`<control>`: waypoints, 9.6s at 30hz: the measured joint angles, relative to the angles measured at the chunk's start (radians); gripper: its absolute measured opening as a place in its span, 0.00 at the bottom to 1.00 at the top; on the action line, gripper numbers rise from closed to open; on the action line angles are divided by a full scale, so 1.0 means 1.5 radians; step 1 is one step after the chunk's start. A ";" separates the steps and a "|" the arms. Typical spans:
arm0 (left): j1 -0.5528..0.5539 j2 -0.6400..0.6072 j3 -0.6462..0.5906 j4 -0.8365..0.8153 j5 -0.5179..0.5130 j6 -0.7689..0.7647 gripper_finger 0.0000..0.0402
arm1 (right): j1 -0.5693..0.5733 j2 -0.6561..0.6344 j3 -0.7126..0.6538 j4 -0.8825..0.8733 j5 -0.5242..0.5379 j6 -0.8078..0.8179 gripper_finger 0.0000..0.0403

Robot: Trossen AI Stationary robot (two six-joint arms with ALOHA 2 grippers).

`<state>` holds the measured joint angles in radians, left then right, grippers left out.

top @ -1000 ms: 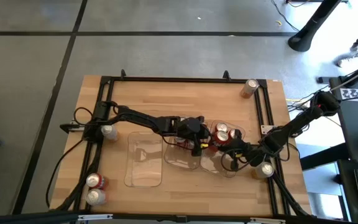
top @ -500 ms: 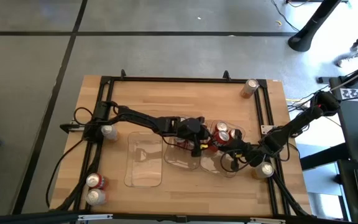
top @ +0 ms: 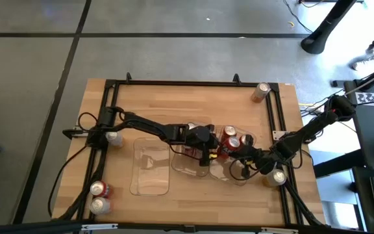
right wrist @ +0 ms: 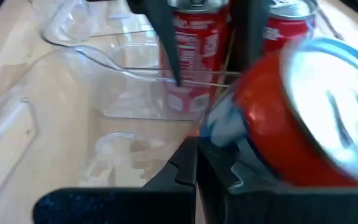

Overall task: Sort soda cans
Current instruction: Put the top red soda can into the right transparent bin, then adjust the red soda can on the center transparent bin

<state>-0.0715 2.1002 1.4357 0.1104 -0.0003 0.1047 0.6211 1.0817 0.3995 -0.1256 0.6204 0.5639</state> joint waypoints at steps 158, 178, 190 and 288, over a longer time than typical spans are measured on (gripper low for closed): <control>-0.112 -0.143 0.204 -0.728 -0.167 -0.511 0.83 | 0.000 0.051 0.190 -0.204 -0.006 -0.170 0.01; -0.111 -0.062 0.203 -0.725 -0.089 -0.674 0.83 | 0.000 0.051 0.190 -0.215 -0.007 -0.164 0.01; -0.108 -0.016 0.203 -0.692 -0.051 -0.676 0.83 | 0.000 0.051 0.190 -0.215 -0.007 -0.162 0.01; -0.147 0.041 0.476 -0.951 0.012 -0.560 0.69 | -0.056 0.156 0.194 0.245 -0.077 -0.332 0.01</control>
<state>-0.2914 2.1616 2.1491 -1.3154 0.0178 -0.7351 0.5364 1.3151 0.6910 0.2425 0.5045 0.0663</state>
